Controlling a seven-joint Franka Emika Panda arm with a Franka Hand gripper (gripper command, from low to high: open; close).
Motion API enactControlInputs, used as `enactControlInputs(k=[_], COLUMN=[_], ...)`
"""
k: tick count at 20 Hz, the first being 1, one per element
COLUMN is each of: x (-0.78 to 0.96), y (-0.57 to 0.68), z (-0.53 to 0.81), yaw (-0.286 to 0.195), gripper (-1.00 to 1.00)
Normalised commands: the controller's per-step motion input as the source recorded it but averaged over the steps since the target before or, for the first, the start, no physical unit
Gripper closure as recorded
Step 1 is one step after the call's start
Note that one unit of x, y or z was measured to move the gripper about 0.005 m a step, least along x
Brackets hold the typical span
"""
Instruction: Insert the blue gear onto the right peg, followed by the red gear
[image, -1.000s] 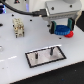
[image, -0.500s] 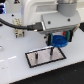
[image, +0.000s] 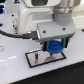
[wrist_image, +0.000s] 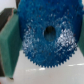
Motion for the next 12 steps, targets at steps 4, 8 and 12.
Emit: enactControlInputs(k=[4, 8, 12], x=[0.12, 0.04, 0.03], y=[-0.06, 0.01, 0.01], z=[-0.04, 0.20, 0.41], yaw=[0.000, 0.000, 0.000], gripper=[1.00, 1.00, 1.00])
